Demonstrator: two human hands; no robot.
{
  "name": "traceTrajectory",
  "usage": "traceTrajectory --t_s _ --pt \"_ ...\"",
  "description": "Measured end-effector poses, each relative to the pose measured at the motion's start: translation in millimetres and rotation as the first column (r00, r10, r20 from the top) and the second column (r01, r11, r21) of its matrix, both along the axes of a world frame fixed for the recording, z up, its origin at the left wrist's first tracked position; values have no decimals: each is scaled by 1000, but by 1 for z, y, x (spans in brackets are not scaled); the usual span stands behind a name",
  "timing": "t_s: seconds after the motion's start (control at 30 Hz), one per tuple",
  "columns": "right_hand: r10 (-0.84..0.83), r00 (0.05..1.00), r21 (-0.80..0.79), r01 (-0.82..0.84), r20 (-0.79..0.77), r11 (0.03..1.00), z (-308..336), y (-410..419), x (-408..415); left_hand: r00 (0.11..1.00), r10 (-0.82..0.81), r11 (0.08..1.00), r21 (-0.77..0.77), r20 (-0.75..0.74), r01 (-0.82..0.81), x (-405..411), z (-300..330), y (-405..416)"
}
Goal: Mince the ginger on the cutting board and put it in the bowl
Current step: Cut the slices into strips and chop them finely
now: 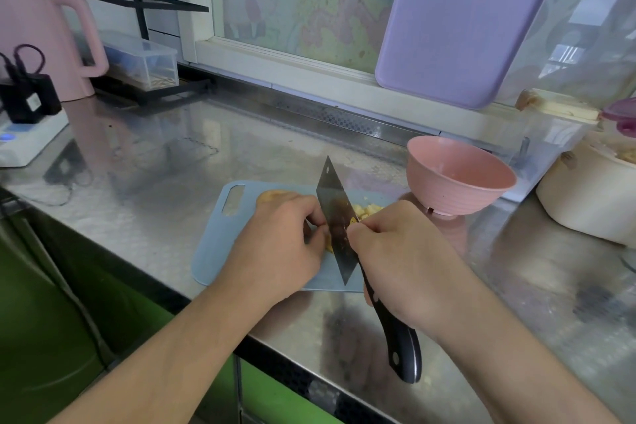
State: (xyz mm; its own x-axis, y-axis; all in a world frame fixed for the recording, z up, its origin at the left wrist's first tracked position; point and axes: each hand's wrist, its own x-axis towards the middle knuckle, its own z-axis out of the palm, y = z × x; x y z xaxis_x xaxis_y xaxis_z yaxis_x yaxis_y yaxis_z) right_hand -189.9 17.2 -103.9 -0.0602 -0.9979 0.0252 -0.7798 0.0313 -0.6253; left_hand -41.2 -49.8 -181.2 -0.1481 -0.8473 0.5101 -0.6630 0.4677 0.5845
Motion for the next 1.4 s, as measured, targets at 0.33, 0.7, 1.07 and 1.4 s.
traceTrajectory --t_s 0.33,0.7,1.07,1.4 --pt "-29 997 -26 31 70 999 -11 -12 2 999 -29 998 63 -20 30 1 2 5" --pt "-20 964 3 20 266 1000 -11 -12 -3 998 9 982 190 -61 3 3 4 5" --pt "-4 930 -55 26 366 998 -4 -9 -7 996 31 975 222 -82 -12 4 7 7" --pt "-23 896 -22 36 443 999 0 -7 -10 995 27 975 224 -96 -5 5 7 6"
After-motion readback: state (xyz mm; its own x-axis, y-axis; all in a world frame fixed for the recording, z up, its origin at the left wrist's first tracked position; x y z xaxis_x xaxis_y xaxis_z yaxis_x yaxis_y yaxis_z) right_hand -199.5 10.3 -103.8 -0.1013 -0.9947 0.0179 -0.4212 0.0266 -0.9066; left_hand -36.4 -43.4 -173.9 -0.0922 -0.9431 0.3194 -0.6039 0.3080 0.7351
